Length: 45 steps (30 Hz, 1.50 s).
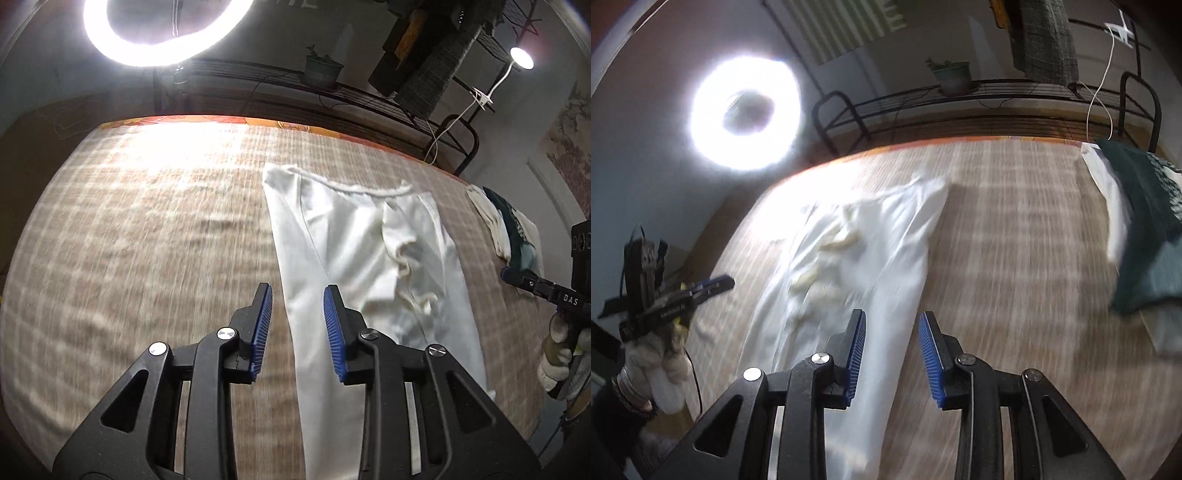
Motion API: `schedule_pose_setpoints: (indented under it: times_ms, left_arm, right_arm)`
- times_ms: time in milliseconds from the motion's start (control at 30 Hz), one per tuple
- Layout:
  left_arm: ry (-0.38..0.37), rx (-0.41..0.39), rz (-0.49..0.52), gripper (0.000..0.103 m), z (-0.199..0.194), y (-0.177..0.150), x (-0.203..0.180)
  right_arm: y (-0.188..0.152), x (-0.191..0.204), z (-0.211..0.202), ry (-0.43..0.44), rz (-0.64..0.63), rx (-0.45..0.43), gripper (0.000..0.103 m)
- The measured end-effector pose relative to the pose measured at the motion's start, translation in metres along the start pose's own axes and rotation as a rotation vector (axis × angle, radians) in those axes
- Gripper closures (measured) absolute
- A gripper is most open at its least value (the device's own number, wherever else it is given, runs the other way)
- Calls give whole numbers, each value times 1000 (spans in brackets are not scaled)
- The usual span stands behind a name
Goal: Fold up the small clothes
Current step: 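Move both open tools toward the collar end of the shirt, then grasp the shirt near the collar with left tool while right tool grasps it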
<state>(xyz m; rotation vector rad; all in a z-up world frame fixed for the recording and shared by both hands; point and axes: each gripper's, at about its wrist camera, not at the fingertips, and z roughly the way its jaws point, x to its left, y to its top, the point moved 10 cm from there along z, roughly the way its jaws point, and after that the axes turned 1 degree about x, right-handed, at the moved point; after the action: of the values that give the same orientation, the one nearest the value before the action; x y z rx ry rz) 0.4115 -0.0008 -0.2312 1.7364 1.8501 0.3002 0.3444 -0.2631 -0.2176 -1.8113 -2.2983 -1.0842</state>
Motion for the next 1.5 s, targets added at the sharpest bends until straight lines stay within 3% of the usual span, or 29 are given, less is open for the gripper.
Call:
schedule_pose_setpoints:
  times_ms: [100,367,700,933,967,1067,1133,1500]
  left_arm:
    - [1,2,13,61,22,18,6]
    - [27,-1,-15,61,80,56,29]
    - [20,-24,26,61,106,73,23]
    - [19,-32,44,61,114,83,18]
    - [18,-34,50,64,117,86,17]
    - [19,-37,74,99,121,89,10]
    - [28,-49,87,101,121,91,6]
    - [2,-154,125,102,51,90,-17]
  right_arm:
    - [27,-17,28,6,30,1,71]
    - [85,-48,98,-30,35,6,71]
    - [111,-39,126,-172,-170,9,74]
    - [122,-43,135,-84,-94,-4,67]
    - [122,-42,136,-79,-98,-7,68]
    - [124,-38,139,-47,-89,1,80]
    - [124,-37,138,-35,-87,3,98]
    - [134,-12,84,-9,-103,-104,101]
